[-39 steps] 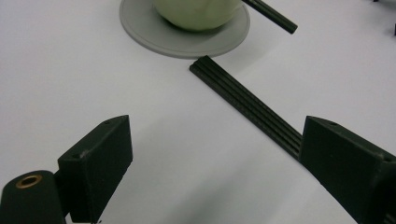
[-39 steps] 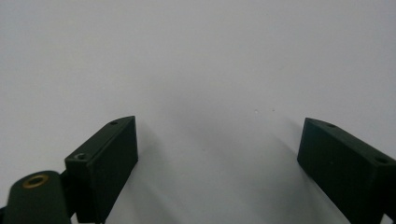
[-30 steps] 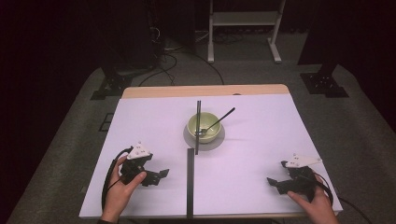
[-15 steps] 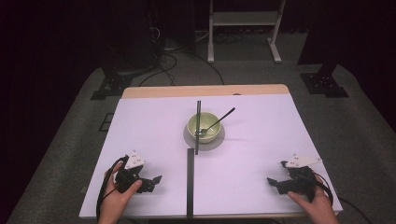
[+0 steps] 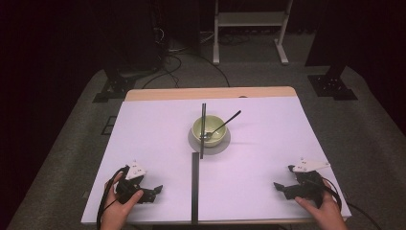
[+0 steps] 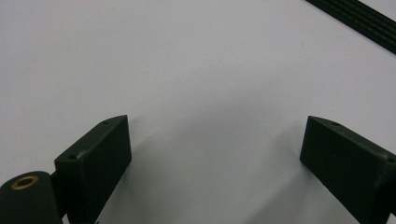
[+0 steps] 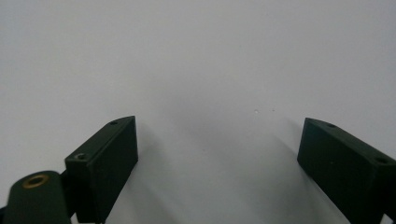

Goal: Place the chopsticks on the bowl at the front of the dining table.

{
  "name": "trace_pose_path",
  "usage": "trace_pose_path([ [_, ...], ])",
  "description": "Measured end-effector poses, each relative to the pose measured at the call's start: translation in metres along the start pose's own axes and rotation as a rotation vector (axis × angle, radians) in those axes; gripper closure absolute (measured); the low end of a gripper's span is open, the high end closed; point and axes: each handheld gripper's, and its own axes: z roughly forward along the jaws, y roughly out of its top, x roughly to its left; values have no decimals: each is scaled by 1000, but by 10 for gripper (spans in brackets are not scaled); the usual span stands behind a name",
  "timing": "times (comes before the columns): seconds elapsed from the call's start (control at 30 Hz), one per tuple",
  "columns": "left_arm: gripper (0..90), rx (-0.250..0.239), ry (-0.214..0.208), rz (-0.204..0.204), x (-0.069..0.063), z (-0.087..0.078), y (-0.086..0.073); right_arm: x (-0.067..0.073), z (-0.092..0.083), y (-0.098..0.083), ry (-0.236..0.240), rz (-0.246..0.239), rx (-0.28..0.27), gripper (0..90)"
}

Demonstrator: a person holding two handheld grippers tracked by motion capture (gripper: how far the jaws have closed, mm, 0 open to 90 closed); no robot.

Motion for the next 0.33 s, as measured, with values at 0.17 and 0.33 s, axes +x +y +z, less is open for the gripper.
trace_pose_path([
  [0.17,77,-19,2,6,0,-1,-3,0,0,0,0,0,0,106],
  [0.33,75,-18,2,7,0,0,-3,0,0,0,1,2,1,105],
])
